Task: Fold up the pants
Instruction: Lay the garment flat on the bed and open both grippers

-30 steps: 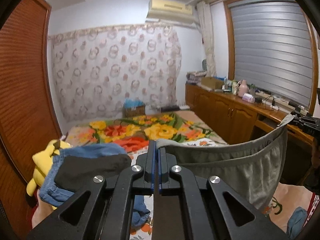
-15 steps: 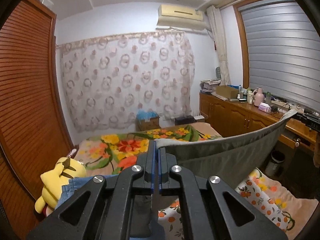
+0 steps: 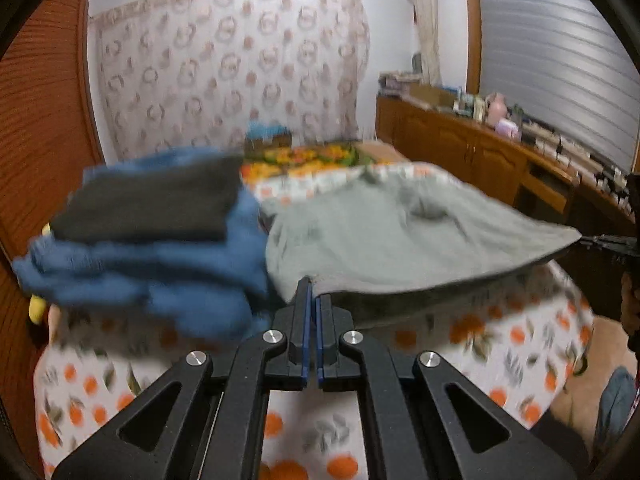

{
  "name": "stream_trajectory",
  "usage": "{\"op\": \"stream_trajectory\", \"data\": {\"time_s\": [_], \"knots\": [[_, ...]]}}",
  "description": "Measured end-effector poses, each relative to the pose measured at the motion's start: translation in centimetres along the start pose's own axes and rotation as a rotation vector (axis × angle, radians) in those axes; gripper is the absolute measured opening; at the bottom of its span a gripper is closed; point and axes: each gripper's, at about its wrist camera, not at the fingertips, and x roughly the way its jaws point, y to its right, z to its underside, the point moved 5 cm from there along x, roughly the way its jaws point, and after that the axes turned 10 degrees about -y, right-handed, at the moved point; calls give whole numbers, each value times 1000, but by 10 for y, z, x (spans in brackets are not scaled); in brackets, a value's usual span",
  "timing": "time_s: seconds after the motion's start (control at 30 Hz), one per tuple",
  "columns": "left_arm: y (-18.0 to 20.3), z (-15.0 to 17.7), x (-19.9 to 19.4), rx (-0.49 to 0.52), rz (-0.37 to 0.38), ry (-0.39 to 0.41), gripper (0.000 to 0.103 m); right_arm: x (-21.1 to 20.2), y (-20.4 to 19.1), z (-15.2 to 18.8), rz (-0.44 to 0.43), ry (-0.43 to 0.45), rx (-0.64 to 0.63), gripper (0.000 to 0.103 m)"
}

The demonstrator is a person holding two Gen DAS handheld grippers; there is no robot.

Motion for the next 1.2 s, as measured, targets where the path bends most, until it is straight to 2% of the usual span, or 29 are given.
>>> {"op": "stream_trajectory", "data": {"time_s": [0.07,0.3,0.6,0.73,0.83,0.93,1.0,1.17,1.2], "knots": [[1,15,4,-20,13,-27,2,9,6,3,0,-21,9,2],[6,37,-1,-25,22,-57,2,6,12,5,-30,-50,36,2],[13,59,-18,-22,51,-68,2,-12,-1,36,-46,-58,36,2],[17,71,-12,-4,37,-110,3,-11,-4,48,-36,-83,27,2],[17,71,-8,1,29,-127,10,-3,-9,52,-16,-111,2,5],[15,72,-12,6,34,-118,22,-7,-13,49,18,-102,-23,12],[13,75,-15,5,39,-114,30,-13,-16,46,26,-89,-35,23],[9,80,-26,-2,48,-99,46,-30,-27,45,36,-44,-68,36],[9,81,-28,-3,52,-93,46,-35,-31,46,29,-34,-77,39]]}}
